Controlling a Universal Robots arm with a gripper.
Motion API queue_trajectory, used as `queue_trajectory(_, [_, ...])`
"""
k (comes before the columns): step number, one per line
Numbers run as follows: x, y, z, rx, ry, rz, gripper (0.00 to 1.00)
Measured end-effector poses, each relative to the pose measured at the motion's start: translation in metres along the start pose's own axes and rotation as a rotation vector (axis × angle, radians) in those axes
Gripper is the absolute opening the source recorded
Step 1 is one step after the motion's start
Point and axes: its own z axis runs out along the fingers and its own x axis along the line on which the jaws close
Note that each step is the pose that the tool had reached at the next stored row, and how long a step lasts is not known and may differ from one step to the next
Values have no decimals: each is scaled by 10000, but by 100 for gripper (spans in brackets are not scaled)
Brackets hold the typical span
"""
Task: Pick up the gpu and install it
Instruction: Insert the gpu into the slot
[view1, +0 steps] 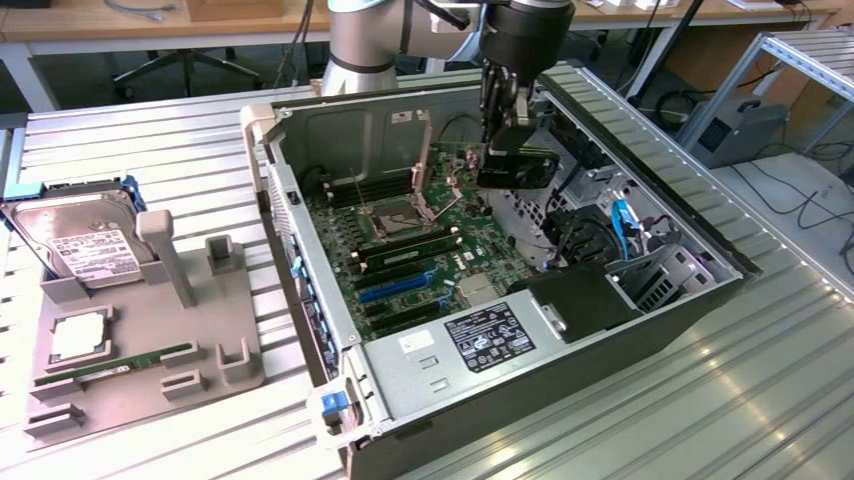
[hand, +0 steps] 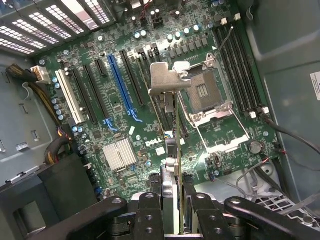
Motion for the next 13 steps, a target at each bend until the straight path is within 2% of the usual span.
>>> queue_trajectory(7, [0,0,12,21,13,-409,27])
queue_trajectory(9, [0,1,18,37,33,-632,27])
queue_trajectory(10, [0,1,24,63,77,-909,27])
queue_trajectory(13, [0,1,29,79,104,-1093,27])
